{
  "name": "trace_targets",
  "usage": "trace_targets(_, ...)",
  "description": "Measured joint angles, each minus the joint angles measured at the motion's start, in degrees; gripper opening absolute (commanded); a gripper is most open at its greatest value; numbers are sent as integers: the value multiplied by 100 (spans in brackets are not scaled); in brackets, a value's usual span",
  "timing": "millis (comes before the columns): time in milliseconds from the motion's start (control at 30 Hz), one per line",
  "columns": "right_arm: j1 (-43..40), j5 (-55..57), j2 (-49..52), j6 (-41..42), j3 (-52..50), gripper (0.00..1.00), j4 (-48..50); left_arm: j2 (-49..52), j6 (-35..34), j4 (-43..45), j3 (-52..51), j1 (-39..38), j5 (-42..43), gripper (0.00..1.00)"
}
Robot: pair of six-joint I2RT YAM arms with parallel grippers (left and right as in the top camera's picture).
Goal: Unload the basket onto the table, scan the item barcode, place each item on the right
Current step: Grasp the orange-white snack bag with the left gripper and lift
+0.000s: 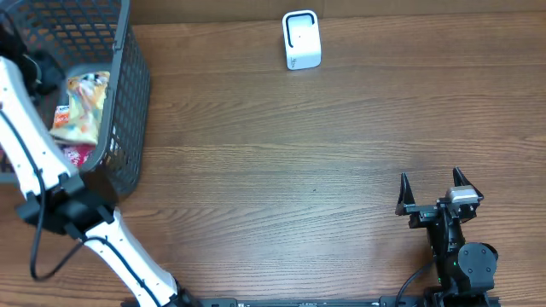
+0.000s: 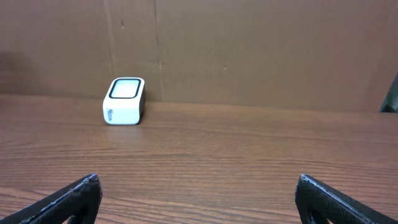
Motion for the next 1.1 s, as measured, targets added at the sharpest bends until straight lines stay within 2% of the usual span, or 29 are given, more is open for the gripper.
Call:
trace_targets(133, 0, 2, 0, 2, 0, 100, -2, -1019, -17, 9, 472, 0, 223, 4)
trace_targets(233, 0, 2, 0, -2, 0, 100, -2, -1644, -31, 9, 605, 0, 278, 52)
trace_targets(367, 0, 2, 0, 0, 0, 100, -2, -1742, -50, -17, 540, 2, 293, 90)
trace_targets(433, 0, 0, 0, 2, 0, 100, -2, -1582, -39, -4, 339, 0, 317, 100)
trace_targets(600, 0, 2, 0, 0, 0, 100, -2, -656, -15, 9, -92, 0, 337, 100)
trace_targets(833, 0, 2, 0, 2, 0, 100, 0, 577, 269, 175, -149, -42, 433, 100)
trace_targets(1000, 0, 2, 0, -2, 0, 100, 0, 1226, 302, 186, -149, -151, 146, 100)
trace_targets(1100, 0, 2, 0, 2, 0, 100, -4, 1569, 304, 201, -153, -166, 2, 96)
